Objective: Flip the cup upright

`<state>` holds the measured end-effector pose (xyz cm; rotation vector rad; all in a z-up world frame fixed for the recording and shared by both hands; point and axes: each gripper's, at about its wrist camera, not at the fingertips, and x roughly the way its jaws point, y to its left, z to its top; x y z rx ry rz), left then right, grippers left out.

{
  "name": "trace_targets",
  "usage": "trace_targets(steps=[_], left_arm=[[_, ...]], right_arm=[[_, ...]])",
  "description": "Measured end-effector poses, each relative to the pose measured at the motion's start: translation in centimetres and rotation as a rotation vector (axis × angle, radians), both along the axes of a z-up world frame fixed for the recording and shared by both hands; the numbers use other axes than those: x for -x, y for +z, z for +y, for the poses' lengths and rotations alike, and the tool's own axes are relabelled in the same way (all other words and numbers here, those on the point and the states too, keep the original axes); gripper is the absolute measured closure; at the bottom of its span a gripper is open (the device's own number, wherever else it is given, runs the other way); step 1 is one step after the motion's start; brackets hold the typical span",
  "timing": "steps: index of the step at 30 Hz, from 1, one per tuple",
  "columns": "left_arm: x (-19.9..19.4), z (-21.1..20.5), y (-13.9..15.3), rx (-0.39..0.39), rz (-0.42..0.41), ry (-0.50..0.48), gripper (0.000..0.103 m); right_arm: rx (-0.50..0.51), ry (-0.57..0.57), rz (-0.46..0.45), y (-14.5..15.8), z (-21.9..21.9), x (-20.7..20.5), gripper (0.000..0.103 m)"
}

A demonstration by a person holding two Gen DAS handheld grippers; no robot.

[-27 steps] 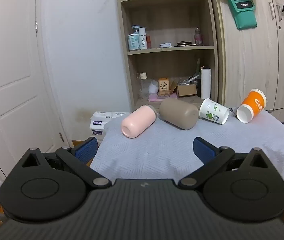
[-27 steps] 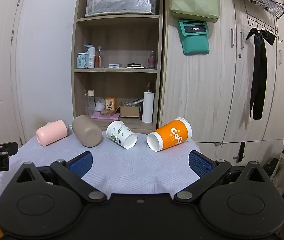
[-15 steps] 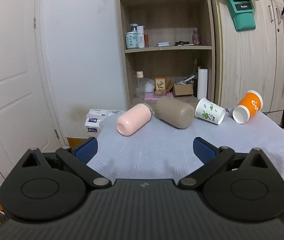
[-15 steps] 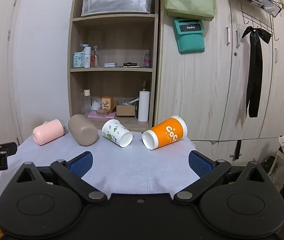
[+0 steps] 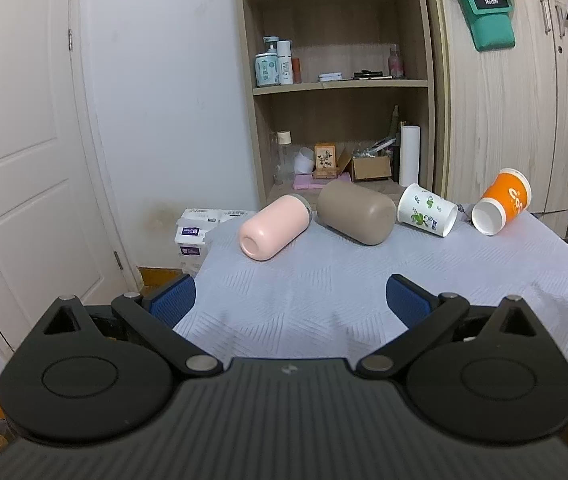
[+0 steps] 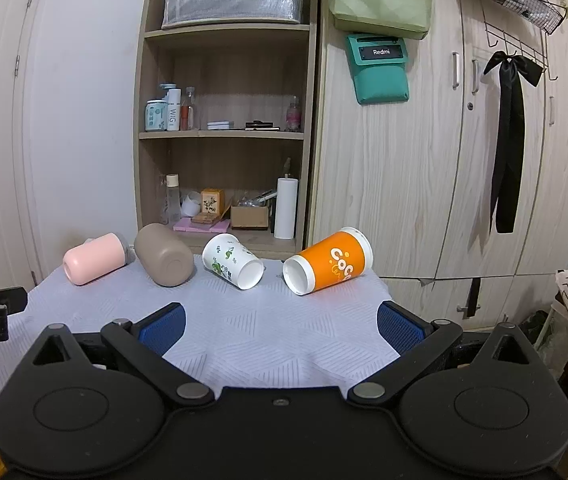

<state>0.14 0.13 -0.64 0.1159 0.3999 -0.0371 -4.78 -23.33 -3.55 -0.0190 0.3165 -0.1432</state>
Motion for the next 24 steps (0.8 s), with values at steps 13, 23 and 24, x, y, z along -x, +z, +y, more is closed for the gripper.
trace_targets(steps=[13, 23, 24], left_arm=[[-0.1, 0.5, -0.3, 0.037, 0.026, -0.022, 0.000], [-0.3, 1.2, -0.4, 0.073, 0.046, -0.028, 0.000], [-0.3, 1.3, -0.4, 0.071, 0.047, -0.029, 0.000]], right_arm=[[0.001, -0.003, 0.004, -0.2, 0.1, -0.1, 0.000], [-0.004, -0.001, 0.013, -0.5, -0.2, -0.1, 0.000], [-0.004, 0.002, 0.013, -0.5, -0.2, -0.1, 0.000]])
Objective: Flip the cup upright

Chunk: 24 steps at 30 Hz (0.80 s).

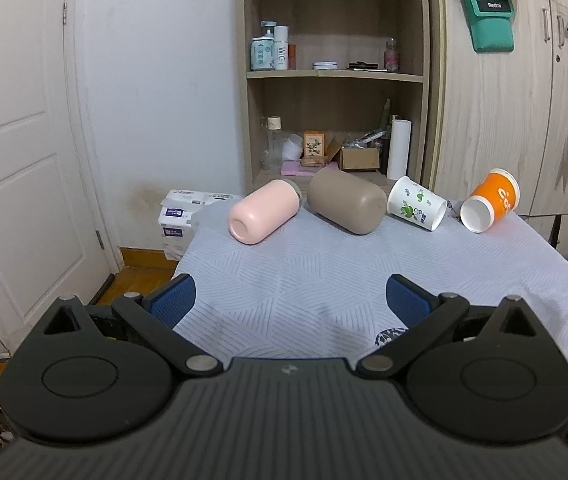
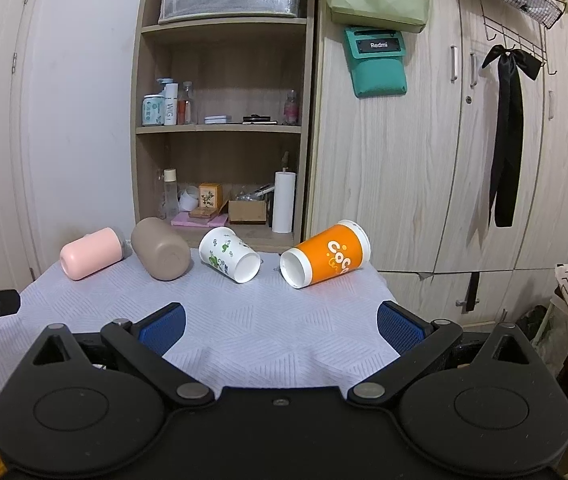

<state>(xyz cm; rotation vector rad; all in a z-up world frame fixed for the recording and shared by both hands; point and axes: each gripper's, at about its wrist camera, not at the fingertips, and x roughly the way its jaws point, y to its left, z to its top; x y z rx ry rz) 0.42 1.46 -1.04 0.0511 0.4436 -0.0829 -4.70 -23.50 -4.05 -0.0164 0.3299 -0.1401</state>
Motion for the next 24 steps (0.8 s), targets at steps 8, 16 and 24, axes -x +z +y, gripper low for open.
trace_targets(steps=[8, 16, 24], left_arm=[[0.10, 0.43, 0.10, 0.017, 0.000, 0.027, 0.000], [-0.11, 0.63, -0.16, 0.006, 0.014, 0.036, 0.000], [0.04, 0.74, -0.46, 0.001, 0.013, 0.037, 0.000]], right_arm=[[0.002, 0.020, 0.004, 0.06, 0.29, -0.41, 0.000], [0.007, 0.040, 0.012, -0.10, 0.87, -0.64, 0.000], [-0.004, 0.043, 0.008, -0.13, 0.58, -0.51, 0.000]])
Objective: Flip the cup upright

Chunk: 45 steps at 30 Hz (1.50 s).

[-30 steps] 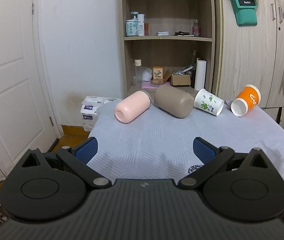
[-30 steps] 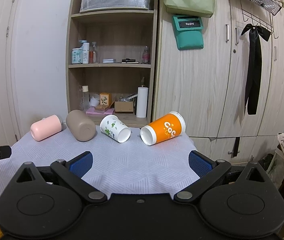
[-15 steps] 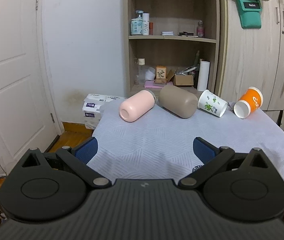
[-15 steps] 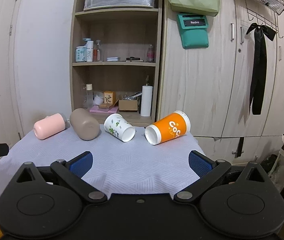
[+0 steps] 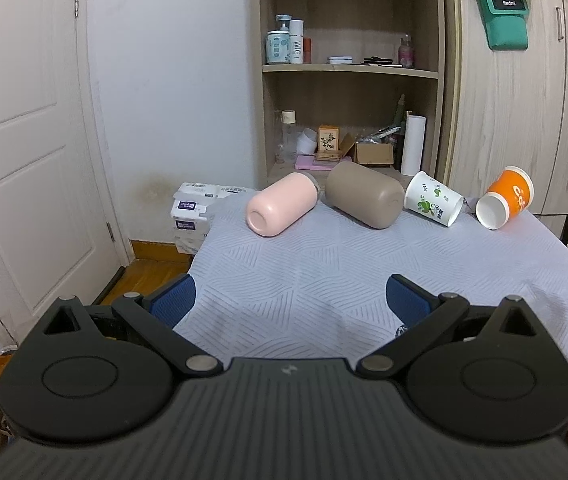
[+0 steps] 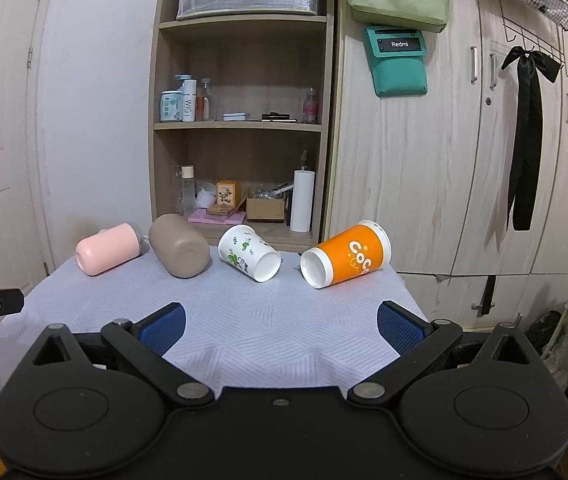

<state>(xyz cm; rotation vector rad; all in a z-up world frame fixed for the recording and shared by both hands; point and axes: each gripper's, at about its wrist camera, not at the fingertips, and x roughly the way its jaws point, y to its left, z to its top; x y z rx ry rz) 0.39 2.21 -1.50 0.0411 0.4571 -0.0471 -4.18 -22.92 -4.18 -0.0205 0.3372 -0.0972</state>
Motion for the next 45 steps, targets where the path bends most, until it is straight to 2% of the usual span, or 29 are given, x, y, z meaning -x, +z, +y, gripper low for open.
trace_targets(steps=[7, 13, 17, 21, 25, 33, 40, 42, 45], left_arm=[[0.1, -0.5, 0.2, 0.000, -0.002, -0.017, 0.000], [-0.6, -1.1, -0.1, 0.001, 0.032, -0.041, 0.000], [-1.3, -1.3, 0.1, 0.020, 0.052, -0.096, 0.000], [-2.6, -2.2, 0.5, -0.018, 0.067, -0.125, 0.000], [-4.6, -3.6, 1.7, -0.042, 0.106, -0.196, 0.000], [-9.3, -8.1, 4.0, -0.071, 0.189, -0.332, 0.000], [-14.0, -13.8, 4.6, -0.182, 0.141, -0.397, 0.000], [-15.3, -15.3, 4.8, -0.176, 0.138, -0.425, 0.000], [-17.3, -17.2, 5.0, -0.128, 0.120, -0.396, 0.000]], right_arm=[[-0.009, -0.004, 0.009, -0.2, -0.4, -0.2, 0.000], [-0.027, -0.008, 0.026, -0.6, -1.1, -1.0, 0.000], [-0.037, -0.017, 0.051, -1.0, -1.8, -2.2, 0.000], [-0.072, -0.011, 0.072, -1.4, -2.9, -3.4, 0.000], [-0.102, 0.022, 0.097, -1.7, -4.1, -4.7, 0.000], [-0.195, 0.034, 0.156, -2.8, -8.6, -8.5, 0.000], [-0.296, 0.068, 0.172, -3.0, -12.5, -12.0, 0.000], [-0.324, 0.099, 0.171, -3.0, -13.3, -13.1, 0.000], [-0.341, 0.155, 0.155, -2.8, -14.1, -14.1, 0.000]])
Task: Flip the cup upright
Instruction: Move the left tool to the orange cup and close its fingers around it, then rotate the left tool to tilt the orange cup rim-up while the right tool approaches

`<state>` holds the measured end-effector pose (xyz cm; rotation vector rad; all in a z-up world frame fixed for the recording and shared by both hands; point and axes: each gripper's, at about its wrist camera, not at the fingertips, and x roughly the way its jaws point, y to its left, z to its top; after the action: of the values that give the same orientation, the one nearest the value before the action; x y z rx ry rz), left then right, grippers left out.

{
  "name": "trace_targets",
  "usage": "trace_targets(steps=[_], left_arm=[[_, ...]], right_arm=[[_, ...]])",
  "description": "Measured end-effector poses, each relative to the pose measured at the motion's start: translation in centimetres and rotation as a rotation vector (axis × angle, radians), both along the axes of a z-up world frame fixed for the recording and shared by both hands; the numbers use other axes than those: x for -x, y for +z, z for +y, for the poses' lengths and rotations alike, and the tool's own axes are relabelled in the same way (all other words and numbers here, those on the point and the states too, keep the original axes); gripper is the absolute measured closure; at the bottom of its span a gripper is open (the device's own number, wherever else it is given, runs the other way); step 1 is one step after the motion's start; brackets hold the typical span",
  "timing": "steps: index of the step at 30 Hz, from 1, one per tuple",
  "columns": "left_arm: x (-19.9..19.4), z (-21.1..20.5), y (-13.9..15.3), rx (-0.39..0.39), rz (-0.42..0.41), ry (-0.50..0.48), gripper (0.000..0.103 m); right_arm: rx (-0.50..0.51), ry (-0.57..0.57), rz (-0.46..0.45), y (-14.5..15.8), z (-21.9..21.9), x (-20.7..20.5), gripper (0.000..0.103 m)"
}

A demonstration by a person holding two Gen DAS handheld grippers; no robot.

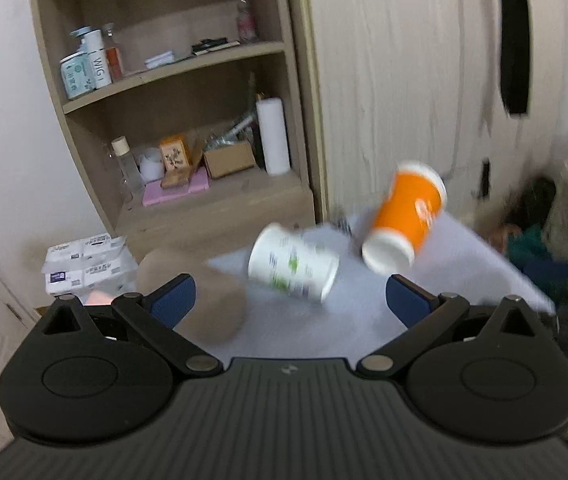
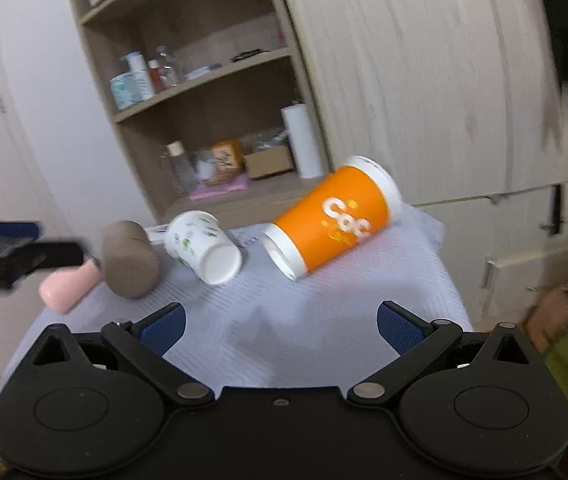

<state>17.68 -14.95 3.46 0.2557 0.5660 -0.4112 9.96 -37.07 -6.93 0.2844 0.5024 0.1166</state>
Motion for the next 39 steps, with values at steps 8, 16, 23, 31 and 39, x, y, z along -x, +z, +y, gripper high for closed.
trace_targets(steps=[8, 16, 23, 31, 39], left_arm=[[-5.6, -6.7, -0.3, -0.029, 0.072, -0.133, 0.003], [-10.6, -13.4, -2.4, -0.087, 0.167, -0.262, 0.018], [-15.2, -14.7, -4.6, -0.015, 0.286, -0.259, 0.024], [-18.1, -15.3, -5.9, 0.030, 0.473, -0.297, 0.035], [-19.4, -14.8, -7.2, 0.113, 0.598, -0.300, 0.041]], right_arm=[[-0.090, 0.067, 0.085, -0.6, -2.7, -5.1, 0.000], [-0.258, 0.063, 0.166, -2.8, -4.8, -10.1, 0.000], [-0.267, 0.005, 0.208, -3.9, -5.0, -12.8, 0.000], [-0.308, -0.019, 0.228, -4.5, -5.4, -14.5, 0.000], [-0.402, -0.016, 0.254, -5.2, -5.9, -15.1, 0.004]])
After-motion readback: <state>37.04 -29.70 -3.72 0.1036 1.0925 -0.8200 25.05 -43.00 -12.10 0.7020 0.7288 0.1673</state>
